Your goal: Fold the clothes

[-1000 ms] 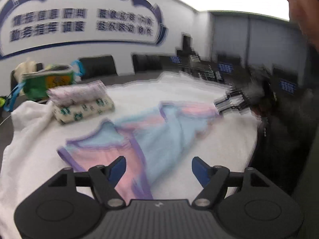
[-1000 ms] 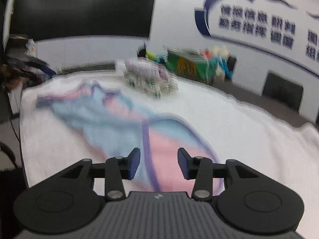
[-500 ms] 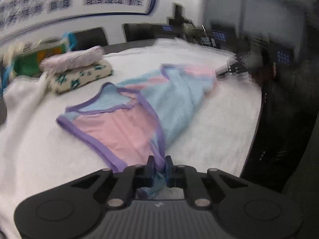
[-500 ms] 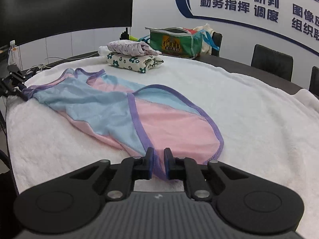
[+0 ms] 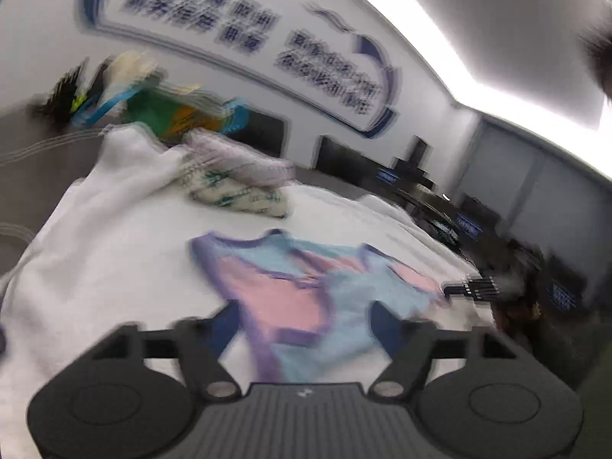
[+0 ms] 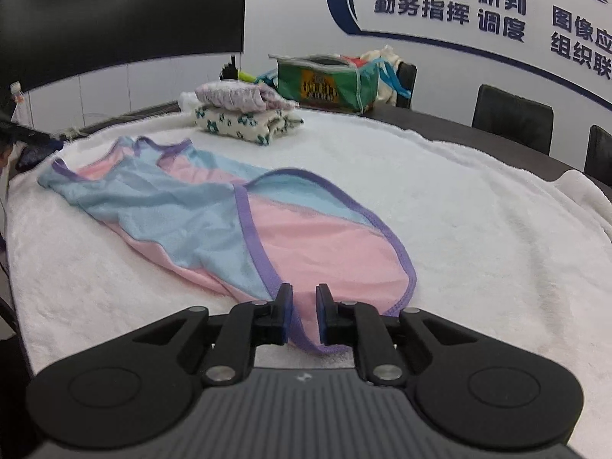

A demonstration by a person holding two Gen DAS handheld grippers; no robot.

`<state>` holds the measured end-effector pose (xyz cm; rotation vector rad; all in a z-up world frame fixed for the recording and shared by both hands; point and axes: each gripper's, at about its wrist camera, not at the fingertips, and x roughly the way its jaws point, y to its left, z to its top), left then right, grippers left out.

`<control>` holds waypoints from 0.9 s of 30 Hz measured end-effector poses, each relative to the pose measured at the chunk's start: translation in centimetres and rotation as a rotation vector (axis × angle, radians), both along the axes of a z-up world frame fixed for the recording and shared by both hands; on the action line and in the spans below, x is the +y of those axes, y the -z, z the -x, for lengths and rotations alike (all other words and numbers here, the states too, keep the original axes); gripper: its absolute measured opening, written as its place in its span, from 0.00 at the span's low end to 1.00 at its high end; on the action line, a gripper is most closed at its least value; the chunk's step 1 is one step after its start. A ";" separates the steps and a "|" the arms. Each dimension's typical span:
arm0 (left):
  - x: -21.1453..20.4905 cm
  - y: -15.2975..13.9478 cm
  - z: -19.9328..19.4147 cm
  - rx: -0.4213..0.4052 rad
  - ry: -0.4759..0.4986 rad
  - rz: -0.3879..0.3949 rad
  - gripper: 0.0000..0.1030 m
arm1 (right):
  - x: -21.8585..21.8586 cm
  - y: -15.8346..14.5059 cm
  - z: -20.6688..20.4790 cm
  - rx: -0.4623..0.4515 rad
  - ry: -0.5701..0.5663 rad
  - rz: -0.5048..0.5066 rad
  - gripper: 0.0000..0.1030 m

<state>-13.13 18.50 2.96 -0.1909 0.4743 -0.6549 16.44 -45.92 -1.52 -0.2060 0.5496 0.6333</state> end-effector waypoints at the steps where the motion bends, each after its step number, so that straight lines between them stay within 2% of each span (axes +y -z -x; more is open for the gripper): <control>1: -0.9 0.2 0.2 -0.003 0.019 -0.045 0.76 | 0.0 0.0 0.1 0.004 -0.005 -0.004 0.11; 3: -2.5 0.9 -0.5 0.038 0.023 -0.127 0.73 | 0.1 0.1 0.1 0.014 -0.013 -0.002 0.11; 4: -2.8 1.3 -1.2 0.075 0.003 -0.155 0.67 | 0.3 0.3 0.0 0.020 -0.020 0.005 0.11; 5: -3.1 1.7 -1.9 0.112 -0.017 -0.183 0.42 | 0.5 0.5 -0.1 0.030 -0.027 0.017 0.11; 6: -3.0 2.1 -2.8 0.155 -0.029 -0.181 0.09 | 0.7 0.8 -0.2 0.041 -0.035 0.030 0.11; 7: -2.3 2.5 -3.6 0.191 -0.039 -0.151 0.05 | 0.9 0.8 -0.2 0.041 -0.046 0.050 0.10; 9: -0.6 2.7 -4.5 0.228 -0.017 -0.065 0.05 | 1.2 0.6 0.0 0.037 -0.069 0.090 0.03; 10: 0.0 2.6 -4.7 0.229 -0.008 -0.048 0.05 | 1.3 0.6 0.1 0.034 -0.081 0.111 0.02; 16: -0.8 3.0 -5.5 0.254 0.015 -0.086 0.05 | -0.3 -0.8 1.0 0.095 -0.131 0.235 0.02; 19: -0.2 2.5 -5.1 0.251 -0.044 -0.066 0.15 | -0.4 -0.9 1.9 0.081 -0.146 0.269 0.02; 21: 0.5 1.3 -3.7 0.193 -0.090 -0.038 0.29 | -0.4 -1.3 2.5 0.082 -0.155 0.277 0.06; 23: 0.1 -0.3 -2.0 0.124 -0.130 -0.038 0.39 | -0.5 -1.8 3.4 0.042 -0.145 0.290 0.18; 24: -0.8 -0.9 -1.2 0.083 -0.124 -0.064 0.43 | -0.3 -2.1 3.8 0.018 -0.139 0.284 0.25; 27: -6.2 -1.4 0.2 -0.047 -0.010 -0.230 0.49 | 1.1 -2.4 4.6 -0.045 -0.164 0.263 0.26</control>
